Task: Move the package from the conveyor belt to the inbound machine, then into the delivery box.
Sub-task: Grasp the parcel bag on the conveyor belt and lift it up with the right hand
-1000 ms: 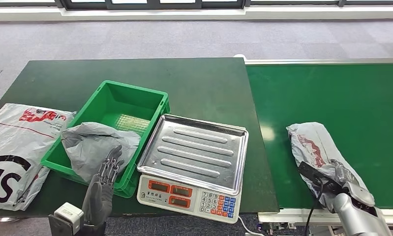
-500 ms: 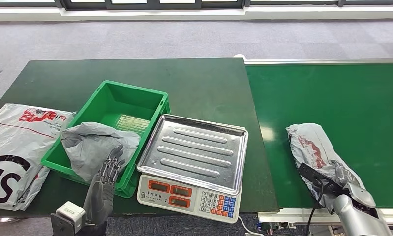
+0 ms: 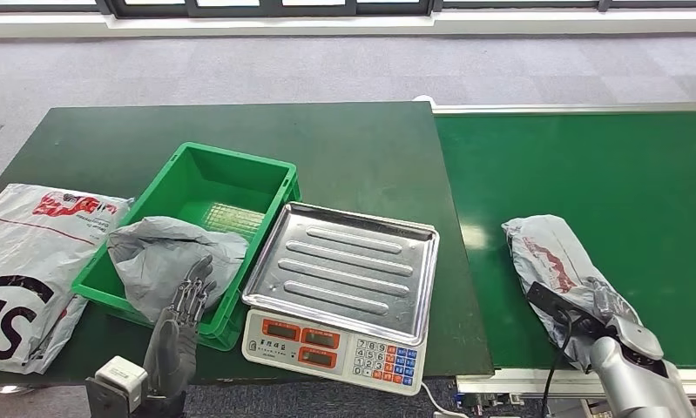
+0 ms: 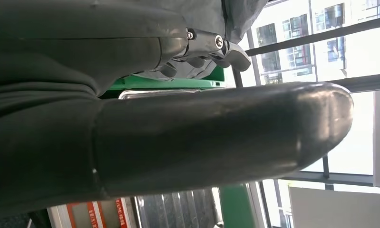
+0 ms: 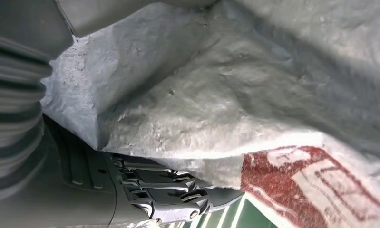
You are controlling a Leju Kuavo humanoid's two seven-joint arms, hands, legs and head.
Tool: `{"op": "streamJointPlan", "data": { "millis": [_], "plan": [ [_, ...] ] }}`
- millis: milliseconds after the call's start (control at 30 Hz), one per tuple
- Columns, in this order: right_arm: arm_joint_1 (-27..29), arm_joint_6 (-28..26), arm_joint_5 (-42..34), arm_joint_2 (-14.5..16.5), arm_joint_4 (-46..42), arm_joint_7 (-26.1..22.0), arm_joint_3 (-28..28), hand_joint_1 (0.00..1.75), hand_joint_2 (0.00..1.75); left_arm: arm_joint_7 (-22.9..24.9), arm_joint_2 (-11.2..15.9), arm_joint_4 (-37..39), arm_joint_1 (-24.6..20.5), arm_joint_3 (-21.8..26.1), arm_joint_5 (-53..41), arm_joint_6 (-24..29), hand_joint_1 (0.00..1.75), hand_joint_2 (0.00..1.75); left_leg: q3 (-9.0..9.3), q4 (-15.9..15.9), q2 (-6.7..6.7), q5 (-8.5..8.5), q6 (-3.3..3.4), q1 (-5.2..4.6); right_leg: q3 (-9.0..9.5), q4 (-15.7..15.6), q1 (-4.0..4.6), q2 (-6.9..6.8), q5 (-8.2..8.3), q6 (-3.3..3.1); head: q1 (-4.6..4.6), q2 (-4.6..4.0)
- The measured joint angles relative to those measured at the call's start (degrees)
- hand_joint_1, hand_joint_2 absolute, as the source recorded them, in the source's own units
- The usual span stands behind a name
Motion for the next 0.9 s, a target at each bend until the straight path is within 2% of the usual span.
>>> {"op": "streamJointPlan", "data": {
  "millis": [367,900],
  "plan": [
    [-3.61,-0.76,0.77,0.98,2.62,-0.22,0.00,0.00,1.75,-0.61,-0.79,-0.55,0.79,1.36,-0.17,0.00,0.00,0.00,-0.02,-0.01,-0.03,0.00,0.00,0.00,-0.02,0.01,0.00,0.00,0.00,0.00,-0.01,0.00],
    [-4.78,-1.99,0.72,1.34,4.52,-0.53,0.00,0.00,1.75,-0.74,-1.41,-1.07,1.12,2.50,-0.13,-0.51,0.00,0.00,-0.04,-0.01,-0.03,0.00,0.00,0.01,-0.03,0.01,0.01,-0.01,0.00,0.00,-0.01,0.00]
  ]
}}
